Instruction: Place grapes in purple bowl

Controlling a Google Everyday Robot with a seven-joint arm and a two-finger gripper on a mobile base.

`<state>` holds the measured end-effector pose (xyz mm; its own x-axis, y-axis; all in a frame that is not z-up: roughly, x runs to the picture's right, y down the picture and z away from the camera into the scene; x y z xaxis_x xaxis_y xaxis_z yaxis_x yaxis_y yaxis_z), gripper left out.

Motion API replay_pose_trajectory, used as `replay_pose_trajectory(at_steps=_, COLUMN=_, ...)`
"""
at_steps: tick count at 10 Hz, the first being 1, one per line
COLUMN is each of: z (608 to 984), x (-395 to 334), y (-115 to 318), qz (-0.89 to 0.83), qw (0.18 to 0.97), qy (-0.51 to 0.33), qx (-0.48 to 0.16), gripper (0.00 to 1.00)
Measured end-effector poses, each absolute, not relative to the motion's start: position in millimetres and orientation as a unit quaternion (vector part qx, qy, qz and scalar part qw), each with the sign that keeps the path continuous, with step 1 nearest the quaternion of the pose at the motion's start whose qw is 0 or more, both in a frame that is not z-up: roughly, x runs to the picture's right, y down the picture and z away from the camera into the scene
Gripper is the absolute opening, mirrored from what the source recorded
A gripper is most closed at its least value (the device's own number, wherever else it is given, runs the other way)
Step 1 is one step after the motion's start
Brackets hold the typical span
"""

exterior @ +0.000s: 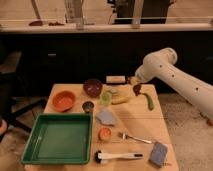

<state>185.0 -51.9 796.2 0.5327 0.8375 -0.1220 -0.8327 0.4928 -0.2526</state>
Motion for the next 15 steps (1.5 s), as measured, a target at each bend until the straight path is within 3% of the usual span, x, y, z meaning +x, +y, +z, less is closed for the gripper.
replay_pose_trajectory(at_steps=6, z=818.9, x=187.8, y=-100.7, qz=0.515, qw=0.845, qy=0.02, qx=-0.141, gripper=0.0)
replay_pose_trajectory(at_steps=13, z=819.9, x=192.0, y=-100.0, qz=0.52, qw=0.842, qy=0.027, qx=-0.142, gripper=0.0)
replay_pose_trajectory(at_steps=15, z=814.5, x=193.7, y=-98.4, qz=0.559, qw=0.812, qy=0.066, qx=-0.153, gripper=0.0)
